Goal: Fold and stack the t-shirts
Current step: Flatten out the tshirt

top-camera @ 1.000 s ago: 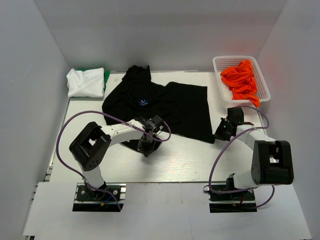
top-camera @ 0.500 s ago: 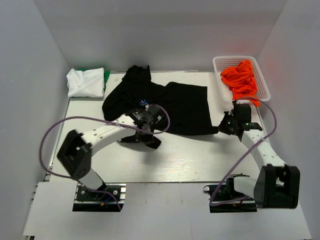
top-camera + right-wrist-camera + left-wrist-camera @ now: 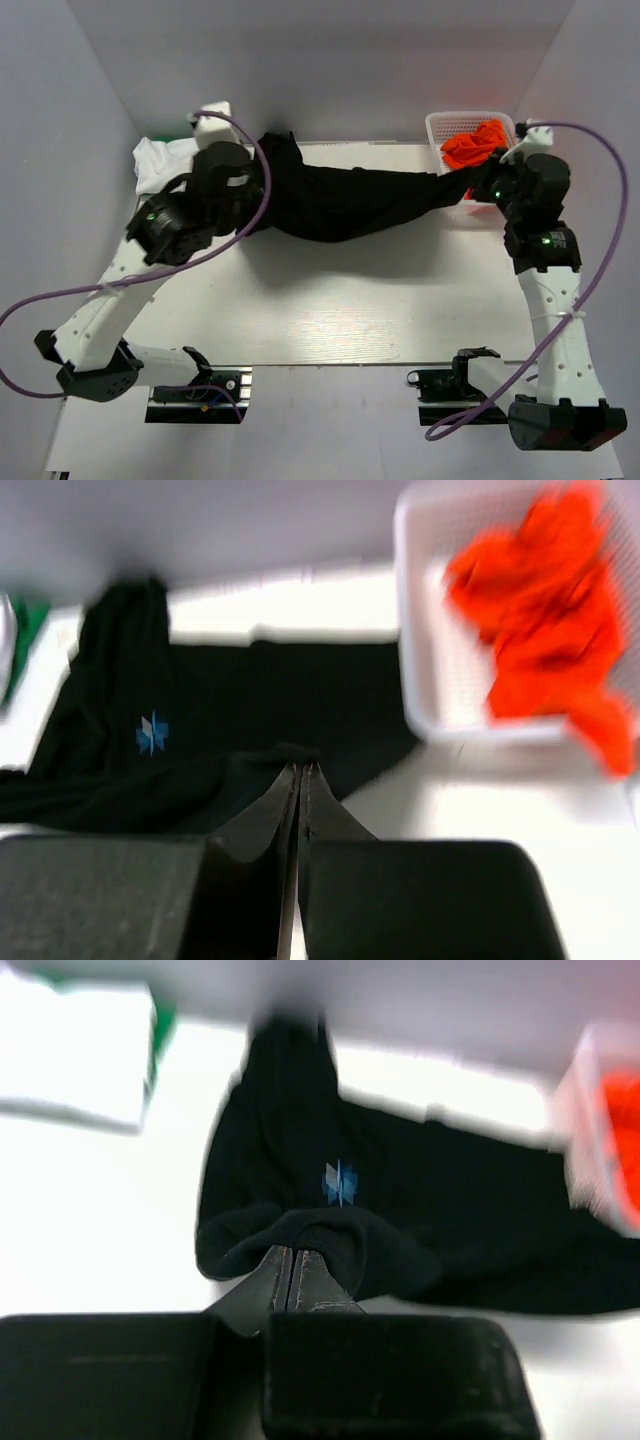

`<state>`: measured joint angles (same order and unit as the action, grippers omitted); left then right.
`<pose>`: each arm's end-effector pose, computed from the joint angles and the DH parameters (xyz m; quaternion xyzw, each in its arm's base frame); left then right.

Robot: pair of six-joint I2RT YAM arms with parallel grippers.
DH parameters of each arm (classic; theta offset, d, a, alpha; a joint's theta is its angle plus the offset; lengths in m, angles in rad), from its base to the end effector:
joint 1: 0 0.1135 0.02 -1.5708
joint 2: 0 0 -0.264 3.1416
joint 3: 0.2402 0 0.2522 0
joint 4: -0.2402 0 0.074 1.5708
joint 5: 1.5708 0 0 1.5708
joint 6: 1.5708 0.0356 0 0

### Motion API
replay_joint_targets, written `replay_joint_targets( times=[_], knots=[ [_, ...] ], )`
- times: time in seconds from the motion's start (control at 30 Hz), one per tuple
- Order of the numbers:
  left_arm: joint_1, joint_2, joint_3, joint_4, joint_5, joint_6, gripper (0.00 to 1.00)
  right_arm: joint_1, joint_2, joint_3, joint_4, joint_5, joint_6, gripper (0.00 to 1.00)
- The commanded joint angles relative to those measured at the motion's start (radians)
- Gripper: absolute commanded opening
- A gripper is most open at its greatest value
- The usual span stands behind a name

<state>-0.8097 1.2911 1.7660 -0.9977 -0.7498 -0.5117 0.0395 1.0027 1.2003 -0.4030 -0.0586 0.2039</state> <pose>0.1722 -0.1456 0.4826 -0.0616 0.8240 -0.0354 0.5622 0.2134 0.0105 0.4206 0.0453 0.7744 0.0991 0.6232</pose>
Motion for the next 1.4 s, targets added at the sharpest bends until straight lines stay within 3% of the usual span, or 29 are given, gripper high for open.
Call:
replay_joint_targets(
  times=[0.0,0.23,0.33,0.43,0.57,0.73,0.9,1.2,1.37],
  knots=[
    [0.003,-0.114,0.117,0.159,-0.174,0.149,0.00,-0.006,-0.015,0.145,0.010,0.138,-0.079,0.00],
    [-0.016,-0.237,0.196,0.538,-0.338,0.490,0.00,-0.004,-0.056,0.356,0.000,0.347,-0.196,0.00],
    [-0.016,-0.225,0.269,0.629,-0.413,0.643,0.00,-0.003,-0.068,0.404,-0.022,0.440,-0.270,0.00],
    [-0.016,-0.211,0.369,0.633,-0.418,0.710,0.00,-0.003,-0.090,0.456,-0.037,0.407,-0.299,0.00],
    [-0.016,-0.223,0.499,0.515,-0.176,0.633,0.00,-0.004,-0.130,0.587,-0.060,0.303,-0.302,0.00],
    [0.003,-0.291,0.519,0.507,0.199,0.550,0.00,-0.003,-0.171,0.685,-0.082,0.235,-0.311,0.00],
    [0.003,-0.280,0.616,0.510,0.487,0.493,0.00,-0.003,-0.193,0.755,-0.096,0.141,-0.317,0.00],
    [0.012,-0.279,0.647,0.755,0.828,0.383,0.00,-0.003,-0.222,0.887,-0.034,0.138,-0.325,0.00],
    [0.044,-0.243,0.675,0.780,0.853,0.348,0.00,-0.003,-0.266,0.845,-0.020,0.115,-0.311,0.00]
  ],
)
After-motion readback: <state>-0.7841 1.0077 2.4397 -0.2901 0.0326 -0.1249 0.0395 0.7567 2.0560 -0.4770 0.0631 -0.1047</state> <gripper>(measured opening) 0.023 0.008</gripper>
